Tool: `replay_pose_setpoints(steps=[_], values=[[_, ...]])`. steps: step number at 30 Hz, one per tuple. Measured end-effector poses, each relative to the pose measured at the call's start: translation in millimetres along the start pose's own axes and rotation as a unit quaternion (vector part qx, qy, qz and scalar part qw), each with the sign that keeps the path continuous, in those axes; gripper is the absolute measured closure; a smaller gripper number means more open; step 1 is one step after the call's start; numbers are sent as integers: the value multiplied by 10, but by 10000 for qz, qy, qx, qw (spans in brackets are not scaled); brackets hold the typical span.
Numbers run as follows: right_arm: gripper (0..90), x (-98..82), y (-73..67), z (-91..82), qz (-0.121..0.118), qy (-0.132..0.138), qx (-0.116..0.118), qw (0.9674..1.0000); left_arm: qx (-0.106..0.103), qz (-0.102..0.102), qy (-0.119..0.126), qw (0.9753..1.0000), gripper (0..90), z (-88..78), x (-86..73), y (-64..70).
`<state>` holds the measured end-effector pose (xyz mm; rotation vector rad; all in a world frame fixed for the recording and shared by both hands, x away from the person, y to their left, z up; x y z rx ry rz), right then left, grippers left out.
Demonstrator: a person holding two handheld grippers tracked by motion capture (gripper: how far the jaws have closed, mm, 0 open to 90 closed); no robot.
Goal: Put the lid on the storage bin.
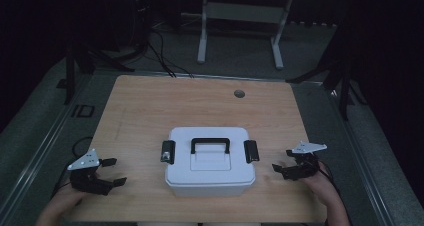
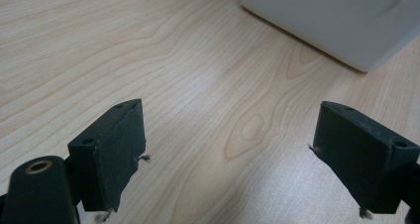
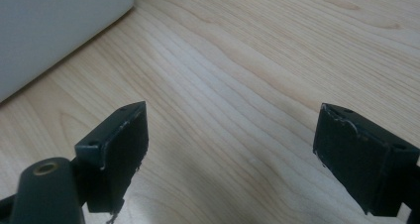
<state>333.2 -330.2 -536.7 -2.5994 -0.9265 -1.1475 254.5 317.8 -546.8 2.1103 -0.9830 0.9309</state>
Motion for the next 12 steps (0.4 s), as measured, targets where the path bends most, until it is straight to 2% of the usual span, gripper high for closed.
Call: replay_pose_setpoints(steps=[3,7,12], values=[[135,-41,14,9,69,38,-61,10000,45,5,-1,10000,133,12,-27,5],[135,-105,30,38,146,12,-104,9998,-4,-36,61,10000,132,28,-61,17],[135,-109,33,38,158,77,-129,9998,-33,-46,3,10000,132,57,-91,33]])
Point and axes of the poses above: each handheld gripper's, and its own axes: z roughly forward along the jaws, x roughly out of its top, y roughly to its right, the point moved 1 cm from there along z, roughly forward along the jaws, and after that the axes turned 10 degrees about -x, right-handed, at the moved point
